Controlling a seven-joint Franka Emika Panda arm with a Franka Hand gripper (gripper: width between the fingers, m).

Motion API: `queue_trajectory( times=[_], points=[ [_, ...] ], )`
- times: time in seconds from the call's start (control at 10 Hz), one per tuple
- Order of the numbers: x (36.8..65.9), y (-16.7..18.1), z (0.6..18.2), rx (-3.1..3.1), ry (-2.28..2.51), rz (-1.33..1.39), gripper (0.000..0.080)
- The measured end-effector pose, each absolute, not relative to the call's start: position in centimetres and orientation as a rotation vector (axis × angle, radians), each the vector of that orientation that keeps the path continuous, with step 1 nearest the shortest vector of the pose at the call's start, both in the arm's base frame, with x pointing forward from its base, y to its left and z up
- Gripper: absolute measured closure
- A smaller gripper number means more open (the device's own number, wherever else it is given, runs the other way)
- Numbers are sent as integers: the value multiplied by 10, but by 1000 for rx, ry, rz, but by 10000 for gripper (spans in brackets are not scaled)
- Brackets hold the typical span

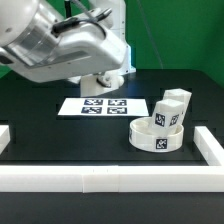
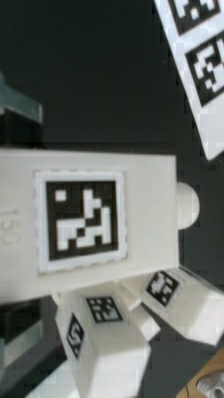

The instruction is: Assemble stool

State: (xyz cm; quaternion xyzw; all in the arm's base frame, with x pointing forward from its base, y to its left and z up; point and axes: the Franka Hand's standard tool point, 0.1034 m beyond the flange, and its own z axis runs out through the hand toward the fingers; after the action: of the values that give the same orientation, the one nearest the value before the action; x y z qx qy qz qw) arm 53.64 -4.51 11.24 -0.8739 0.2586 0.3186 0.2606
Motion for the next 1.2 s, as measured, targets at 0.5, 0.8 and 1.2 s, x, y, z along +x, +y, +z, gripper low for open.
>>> queue_trajectory(
  times=[0.5, 0.8, 1.2],
  points=[
    [555, -42, 116, -2652, 848, 214, 462],
    [551, -20, 125, -2792, 844, -179, 462],
    [548, -21, 121, -2836, 864, -353, 462]
  ],
)
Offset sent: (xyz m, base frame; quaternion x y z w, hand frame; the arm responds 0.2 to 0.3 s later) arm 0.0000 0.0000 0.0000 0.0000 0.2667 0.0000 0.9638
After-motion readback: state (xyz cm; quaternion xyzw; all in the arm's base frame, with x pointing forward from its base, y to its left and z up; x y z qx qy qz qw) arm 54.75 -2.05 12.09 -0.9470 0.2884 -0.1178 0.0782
